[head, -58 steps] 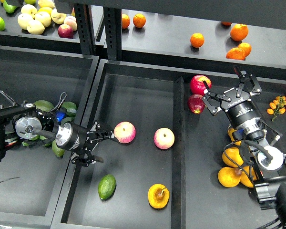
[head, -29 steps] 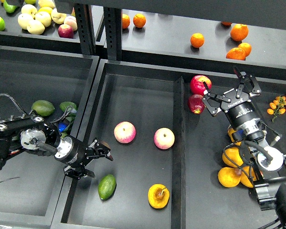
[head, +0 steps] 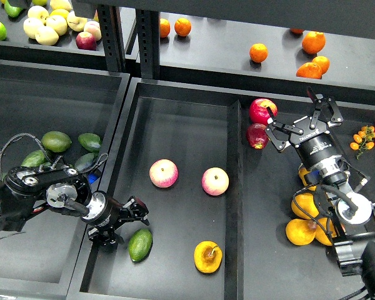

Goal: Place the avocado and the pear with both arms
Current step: 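Close the left gripper around the green avocado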

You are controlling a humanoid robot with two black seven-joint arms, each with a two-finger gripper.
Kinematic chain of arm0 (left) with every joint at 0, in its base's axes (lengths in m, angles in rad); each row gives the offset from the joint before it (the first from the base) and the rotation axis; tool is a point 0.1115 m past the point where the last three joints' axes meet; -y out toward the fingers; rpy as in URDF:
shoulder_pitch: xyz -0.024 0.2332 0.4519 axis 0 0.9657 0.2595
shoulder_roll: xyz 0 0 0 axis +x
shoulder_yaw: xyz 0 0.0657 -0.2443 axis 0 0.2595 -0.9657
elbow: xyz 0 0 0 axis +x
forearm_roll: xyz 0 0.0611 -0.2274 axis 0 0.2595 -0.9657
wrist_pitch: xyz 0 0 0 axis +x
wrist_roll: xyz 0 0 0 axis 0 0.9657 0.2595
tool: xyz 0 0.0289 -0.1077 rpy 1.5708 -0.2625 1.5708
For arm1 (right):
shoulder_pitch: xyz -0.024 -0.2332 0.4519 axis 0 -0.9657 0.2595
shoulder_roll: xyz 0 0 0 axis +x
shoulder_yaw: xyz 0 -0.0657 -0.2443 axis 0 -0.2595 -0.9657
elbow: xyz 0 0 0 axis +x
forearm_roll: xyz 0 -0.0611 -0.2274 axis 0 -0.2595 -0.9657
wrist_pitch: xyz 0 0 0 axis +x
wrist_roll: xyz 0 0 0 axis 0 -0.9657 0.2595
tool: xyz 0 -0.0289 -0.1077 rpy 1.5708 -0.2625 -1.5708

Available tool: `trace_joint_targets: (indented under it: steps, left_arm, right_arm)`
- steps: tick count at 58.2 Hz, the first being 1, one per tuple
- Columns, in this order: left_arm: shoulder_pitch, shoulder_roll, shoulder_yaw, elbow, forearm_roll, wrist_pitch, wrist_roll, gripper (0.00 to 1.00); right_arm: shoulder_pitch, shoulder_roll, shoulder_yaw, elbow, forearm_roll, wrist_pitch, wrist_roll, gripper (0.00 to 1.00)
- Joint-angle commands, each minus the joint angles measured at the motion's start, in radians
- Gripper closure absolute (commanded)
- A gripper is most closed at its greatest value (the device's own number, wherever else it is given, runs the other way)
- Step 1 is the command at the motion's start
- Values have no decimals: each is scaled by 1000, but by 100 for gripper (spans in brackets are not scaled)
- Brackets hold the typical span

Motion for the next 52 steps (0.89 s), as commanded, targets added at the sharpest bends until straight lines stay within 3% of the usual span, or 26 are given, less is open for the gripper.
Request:
trace_joint_targets:
  steps: [1, 25, 52]
  left_arm:
    - [3, -18, 6, 25, 18, 0, 0, 14]
    - [44, -55, 15, 54, 73, 0, 0, 15]
    - [38, -57, 6, 46, 78, 0, 0, 49]
  right_arm:
    - [-5, 0, 0, 2, -1, 0, 1, 0]
    - [-12, 0, 0, 6, -1, 0, 1, 0]
    - [-16, 0, 1, 6, -1, 0, 1, 0]
